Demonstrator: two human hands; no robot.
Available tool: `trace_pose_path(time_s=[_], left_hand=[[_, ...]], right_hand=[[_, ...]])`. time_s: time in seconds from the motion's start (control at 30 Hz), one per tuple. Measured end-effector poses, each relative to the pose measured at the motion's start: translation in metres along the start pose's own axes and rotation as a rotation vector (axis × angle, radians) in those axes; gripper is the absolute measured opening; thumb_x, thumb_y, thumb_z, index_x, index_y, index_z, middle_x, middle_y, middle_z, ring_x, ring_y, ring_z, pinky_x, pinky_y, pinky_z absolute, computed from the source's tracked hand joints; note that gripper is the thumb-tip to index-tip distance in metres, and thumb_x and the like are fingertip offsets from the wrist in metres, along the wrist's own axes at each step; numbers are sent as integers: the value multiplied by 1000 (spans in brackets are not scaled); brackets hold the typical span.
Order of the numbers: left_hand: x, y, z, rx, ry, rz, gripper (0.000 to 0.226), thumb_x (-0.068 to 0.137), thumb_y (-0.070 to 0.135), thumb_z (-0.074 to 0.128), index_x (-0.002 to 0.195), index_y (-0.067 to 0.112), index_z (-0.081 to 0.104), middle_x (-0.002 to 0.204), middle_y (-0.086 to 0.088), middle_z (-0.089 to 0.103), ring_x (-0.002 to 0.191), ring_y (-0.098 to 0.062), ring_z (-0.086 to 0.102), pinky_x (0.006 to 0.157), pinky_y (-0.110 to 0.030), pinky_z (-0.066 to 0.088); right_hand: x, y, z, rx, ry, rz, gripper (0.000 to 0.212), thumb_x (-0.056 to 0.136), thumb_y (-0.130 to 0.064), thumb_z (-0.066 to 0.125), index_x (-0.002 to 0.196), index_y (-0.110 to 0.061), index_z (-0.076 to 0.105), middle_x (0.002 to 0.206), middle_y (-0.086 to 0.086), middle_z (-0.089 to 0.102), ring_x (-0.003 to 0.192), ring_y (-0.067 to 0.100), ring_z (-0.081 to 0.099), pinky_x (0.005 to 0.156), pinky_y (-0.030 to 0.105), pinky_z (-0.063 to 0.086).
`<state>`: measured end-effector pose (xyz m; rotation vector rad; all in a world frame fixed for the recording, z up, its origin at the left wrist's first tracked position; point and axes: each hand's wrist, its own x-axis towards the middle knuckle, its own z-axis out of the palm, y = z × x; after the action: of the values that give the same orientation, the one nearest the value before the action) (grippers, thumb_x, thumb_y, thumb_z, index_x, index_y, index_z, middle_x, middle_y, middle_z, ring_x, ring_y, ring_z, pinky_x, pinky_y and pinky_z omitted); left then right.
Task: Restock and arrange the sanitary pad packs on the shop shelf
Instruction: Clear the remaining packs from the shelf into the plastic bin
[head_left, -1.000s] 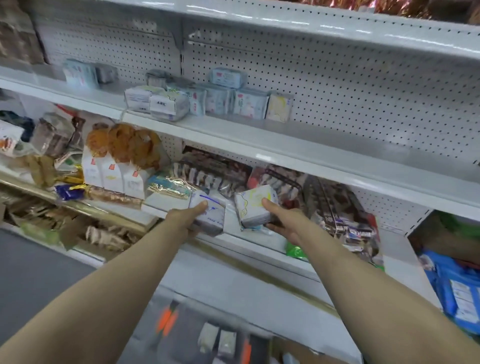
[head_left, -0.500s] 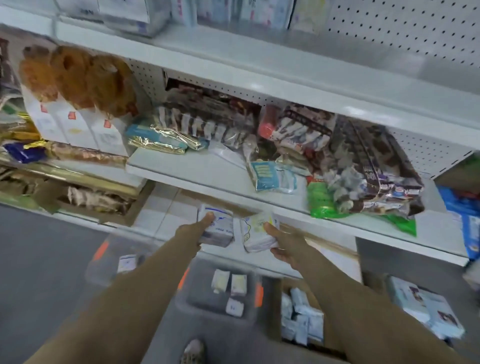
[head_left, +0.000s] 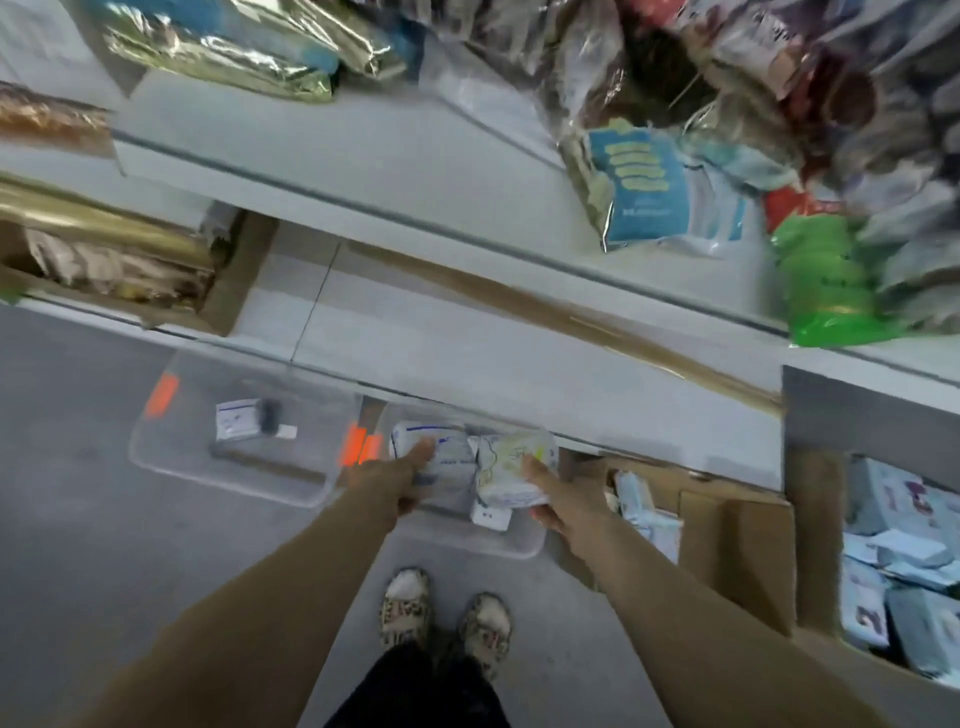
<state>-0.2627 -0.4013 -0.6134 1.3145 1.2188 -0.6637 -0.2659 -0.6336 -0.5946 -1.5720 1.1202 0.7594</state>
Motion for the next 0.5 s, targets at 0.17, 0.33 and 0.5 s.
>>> trace_pose_path(time_s=[0.17, 0.33, 0.5], left_hand=[[96, -52, 25, 7, 38, -62, 81, 59, 66, 86, 100, 3, 56, 97, -23, 72, 72, -30, 63, 67, -35, 44], [188, -95, 45, 196, 109, -87, 92, 69, 76, 72, 113, -4, 64, 100, -22, 67, 79, -36, 65, 63, -32, 47], [254, -119, 77, 186, 87, -59, 79, 77, 64, 73, 114, -5, 63, 96, -19, 65, 81, -32, 64, 77, -38, 55]], right_hand=[[89, 33, 24, 3, 48, 86, 50, 82, -45, 80, 100, -1, 66, 77, 9, 63, 63, 18, 59, 37, 18, 43], [183, 82, 54, 47, 95, 126, 74, 67, -53, 88, 114, 0, 66, 81, 8, 66, 73, 20, 64, 67, 29, 60], [258, 121, 74, 71, 84, 115, 46, 71, -51, 87, 86, -11, 70, 77, 6, 65, 77, 21, 61, 81, 35, 54]])
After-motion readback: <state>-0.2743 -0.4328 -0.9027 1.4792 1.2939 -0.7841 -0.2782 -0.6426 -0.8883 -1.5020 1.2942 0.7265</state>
